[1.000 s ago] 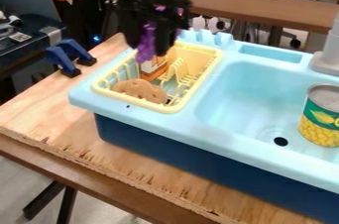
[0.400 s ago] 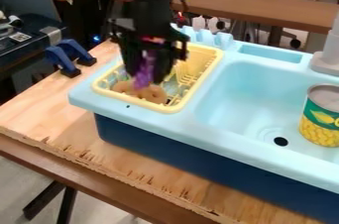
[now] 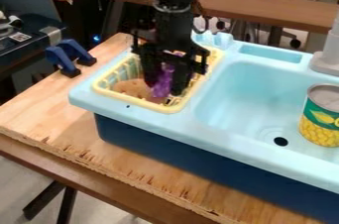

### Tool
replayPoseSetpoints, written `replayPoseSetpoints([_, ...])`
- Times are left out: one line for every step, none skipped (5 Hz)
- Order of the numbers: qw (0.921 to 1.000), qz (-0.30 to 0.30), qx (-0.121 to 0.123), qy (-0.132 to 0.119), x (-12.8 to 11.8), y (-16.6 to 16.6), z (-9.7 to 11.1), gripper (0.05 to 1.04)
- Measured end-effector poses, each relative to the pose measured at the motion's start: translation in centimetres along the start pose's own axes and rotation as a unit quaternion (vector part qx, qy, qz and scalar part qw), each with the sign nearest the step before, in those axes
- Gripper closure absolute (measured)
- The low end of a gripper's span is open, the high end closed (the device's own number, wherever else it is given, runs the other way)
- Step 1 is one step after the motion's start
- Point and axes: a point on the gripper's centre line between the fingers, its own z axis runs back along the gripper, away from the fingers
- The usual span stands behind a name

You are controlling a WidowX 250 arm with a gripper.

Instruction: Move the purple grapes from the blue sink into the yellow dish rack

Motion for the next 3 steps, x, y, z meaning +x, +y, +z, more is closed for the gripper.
replayPoseSetpoints([0.9998,0.019,-0.01,-0.005,0.2,0.32,-0.09,0.377])
replayPoseSetpoints([0.999,0.041,-0.014,-0.004,0.21,0.6,-0.32,0.107])
replayPoseSetpoints([0.999,0.042,-0.016,-0.004,0.09,0.5,-0.39,0.077])
